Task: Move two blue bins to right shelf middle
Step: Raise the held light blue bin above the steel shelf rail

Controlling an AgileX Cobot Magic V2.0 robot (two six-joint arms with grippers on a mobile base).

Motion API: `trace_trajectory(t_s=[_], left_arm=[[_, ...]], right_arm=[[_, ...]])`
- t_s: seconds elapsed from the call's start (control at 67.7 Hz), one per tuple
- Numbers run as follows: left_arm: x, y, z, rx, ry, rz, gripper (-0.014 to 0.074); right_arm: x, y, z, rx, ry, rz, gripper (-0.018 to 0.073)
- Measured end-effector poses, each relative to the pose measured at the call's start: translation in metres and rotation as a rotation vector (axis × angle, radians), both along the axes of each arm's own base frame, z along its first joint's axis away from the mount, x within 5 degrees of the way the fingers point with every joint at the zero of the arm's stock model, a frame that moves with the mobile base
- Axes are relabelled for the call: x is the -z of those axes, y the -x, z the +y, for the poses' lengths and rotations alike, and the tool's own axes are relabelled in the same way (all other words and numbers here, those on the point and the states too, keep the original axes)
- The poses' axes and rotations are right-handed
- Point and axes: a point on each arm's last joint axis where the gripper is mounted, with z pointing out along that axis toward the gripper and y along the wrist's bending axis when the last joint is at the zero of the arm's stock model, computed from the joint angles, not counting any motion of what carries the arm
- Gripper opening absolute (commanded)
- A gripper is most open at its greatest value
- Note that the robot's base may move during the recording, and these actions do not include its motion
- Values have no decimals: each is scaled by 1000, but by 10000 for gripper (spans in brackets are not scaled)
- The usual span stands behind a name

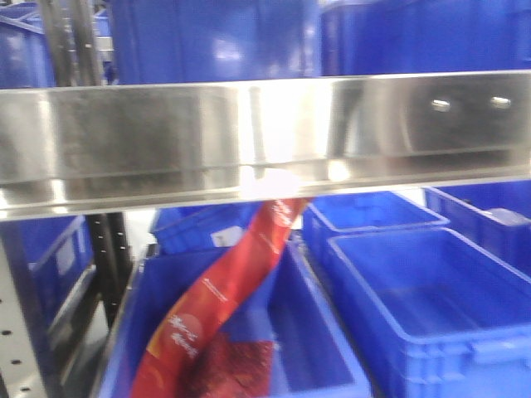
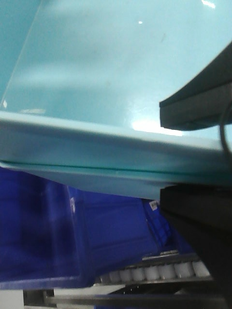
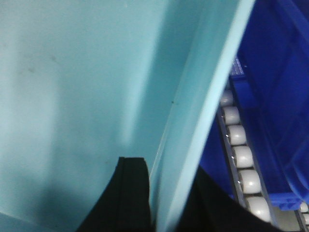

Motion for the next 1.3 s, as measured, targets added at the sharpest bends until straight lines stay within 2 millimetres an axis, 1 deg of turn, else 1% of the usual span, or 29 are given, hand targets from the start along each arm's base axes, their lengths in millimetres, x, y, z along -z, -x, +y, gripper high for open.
trace_trajectory(t_s=[1.301], left_arm=[[0,0,0,0,0,0,-111]], right_arm=[[0,0,0,0,0,0,-154]])
